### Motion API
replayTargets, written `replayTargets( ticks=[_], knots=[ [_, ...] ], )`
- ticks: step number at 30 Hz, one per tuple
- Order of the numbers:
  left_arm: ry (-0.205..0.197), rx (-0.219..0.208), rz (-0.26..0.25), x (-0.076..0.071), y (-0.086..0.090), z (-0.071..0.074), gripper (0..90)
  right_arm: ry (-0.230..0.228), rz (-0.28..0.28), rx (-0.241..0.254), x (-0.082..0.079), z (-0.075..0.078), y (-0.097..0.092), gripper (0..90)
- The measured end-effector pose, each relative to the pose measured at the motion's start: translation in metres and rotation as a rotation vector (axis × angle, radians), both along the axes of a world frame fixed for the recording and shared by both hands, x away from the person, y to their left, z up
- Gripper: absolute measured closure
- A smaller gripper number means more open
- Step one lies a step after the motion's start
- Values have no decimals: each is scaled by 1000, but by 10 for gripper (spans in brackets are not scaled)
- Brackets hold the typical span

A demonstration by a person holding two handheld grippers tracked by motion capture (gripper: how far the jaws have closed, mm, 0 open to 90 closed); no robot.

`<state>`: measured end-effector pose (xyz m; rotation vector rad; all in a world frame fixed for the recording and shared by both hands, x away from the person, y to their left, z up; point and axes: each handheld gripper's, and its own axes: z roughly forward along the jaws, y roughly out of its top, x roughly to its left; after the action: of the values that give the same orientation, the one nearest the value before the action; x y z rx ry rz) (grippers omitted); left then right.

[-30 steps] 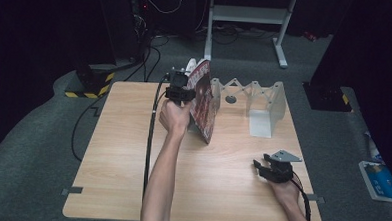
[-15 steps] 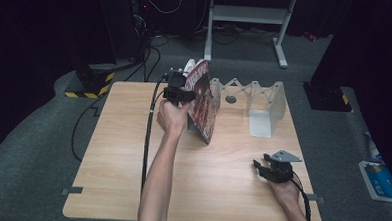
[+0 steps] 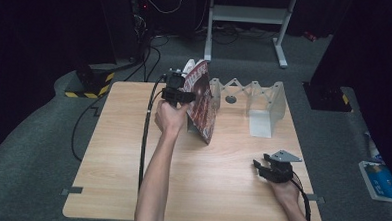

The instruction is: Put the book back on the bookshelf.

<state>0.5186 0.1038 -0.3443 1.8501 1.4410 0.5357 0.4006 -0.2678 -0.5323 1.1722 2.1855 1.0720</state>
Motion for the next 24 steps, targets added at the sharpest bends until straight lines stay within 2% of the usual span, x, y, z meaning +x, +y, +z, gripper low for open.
replayTargets(
  ticks=[8, 11, 14, 24],
  knots=[
    [-7, 2, -11, -3, 1, 1, 472, 0, 0, -1, 0, 0, 0, 458],
    [-12, -22, -11, -5, 4, 1, 464, -1, 1, -1, 0, 0, 0, 458],
    [-10, -20, -7, -7, 6, 1, 460, -1, 1, -3, 0, 0, 0, 458],
    [-36, -29, -15, -15, 12, 7, 455, -2, 0, -6, 0, 0, 0, 458]
  ],
)
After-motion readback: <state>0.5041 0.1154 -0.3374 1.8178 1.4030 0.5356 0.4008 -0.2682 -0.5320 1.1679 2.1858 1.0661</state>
